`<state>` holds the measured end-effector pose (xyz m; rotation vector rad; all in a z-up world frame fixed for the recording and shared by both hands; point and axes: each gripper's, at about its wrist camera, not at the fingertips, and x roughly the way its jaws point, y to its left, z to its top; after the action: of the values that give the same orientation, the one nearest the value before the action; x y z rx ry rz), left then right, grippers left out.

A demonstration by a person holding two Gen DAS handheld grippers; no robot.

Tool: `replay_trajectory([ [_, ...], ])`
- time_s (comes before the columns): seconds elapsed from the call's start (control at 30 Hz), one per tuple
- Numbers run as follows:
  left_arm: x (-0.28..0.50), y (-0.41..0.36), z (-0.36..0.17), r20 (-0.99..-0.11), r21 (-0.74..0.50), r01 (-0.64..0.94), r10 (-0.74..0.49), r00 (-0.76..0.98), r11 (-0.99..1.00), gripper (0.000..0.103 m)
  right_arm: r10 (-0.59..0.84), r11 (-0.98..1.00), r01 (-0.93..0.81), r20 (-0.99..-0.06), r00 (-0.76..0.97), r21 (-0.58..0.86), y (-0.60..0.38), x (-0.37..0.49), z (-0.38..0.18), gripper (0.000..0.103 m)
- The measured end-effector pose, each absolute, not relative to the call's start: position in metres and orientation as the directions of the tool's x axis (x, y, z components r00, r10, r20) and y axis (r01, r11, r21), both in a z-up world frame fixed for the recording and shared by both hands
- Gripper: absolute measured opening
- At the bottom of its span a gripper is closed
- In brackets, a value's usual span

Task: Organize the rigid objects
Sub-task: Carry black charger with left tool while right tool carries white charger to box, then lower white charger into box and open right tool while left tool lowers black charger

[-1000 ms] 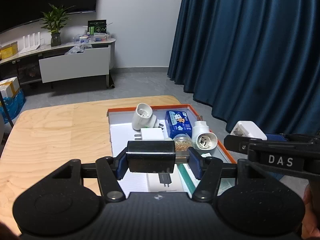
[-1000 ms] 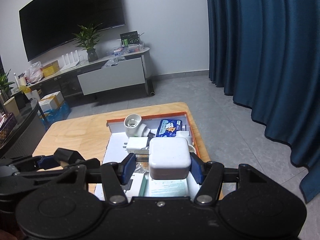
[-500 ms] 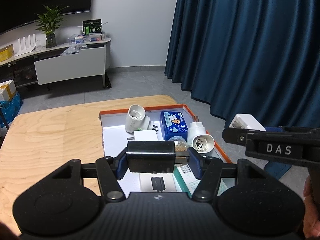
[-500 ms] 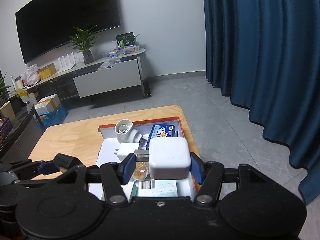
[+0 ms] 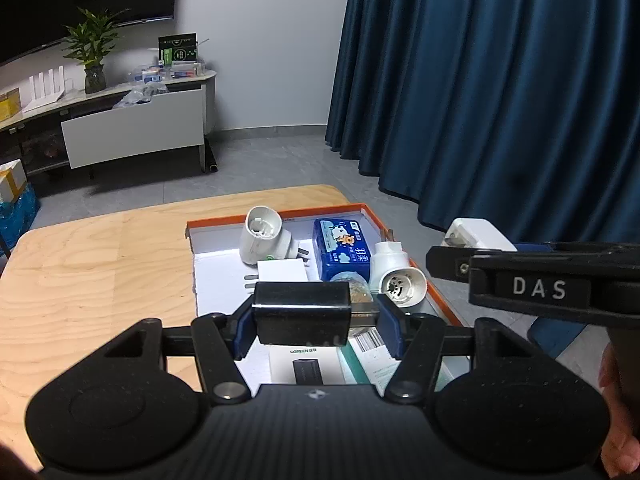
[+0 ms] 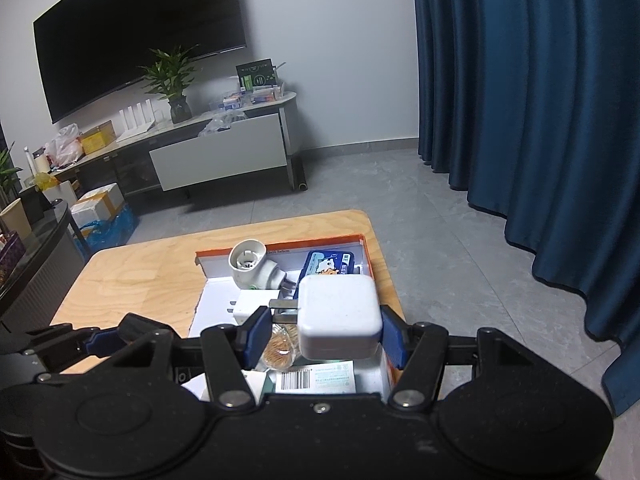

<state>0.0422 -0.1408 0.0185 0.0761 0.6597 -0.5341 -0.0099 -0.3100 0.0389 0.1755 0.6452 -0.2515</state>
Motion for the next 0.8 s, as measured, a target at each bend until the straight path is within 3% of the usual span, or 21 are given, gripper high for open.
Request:
replay_trajectory([
  [0.8, 0.051, -0.157, 0.012, -0.617, -0.101, 0.519, -0.463, 0.637, 0.849, 0.061, -0.139, 0.962, 0.257, -0.644, 0.752, 0.092, -0.323, 0.018, 0.028, 0.069],
])
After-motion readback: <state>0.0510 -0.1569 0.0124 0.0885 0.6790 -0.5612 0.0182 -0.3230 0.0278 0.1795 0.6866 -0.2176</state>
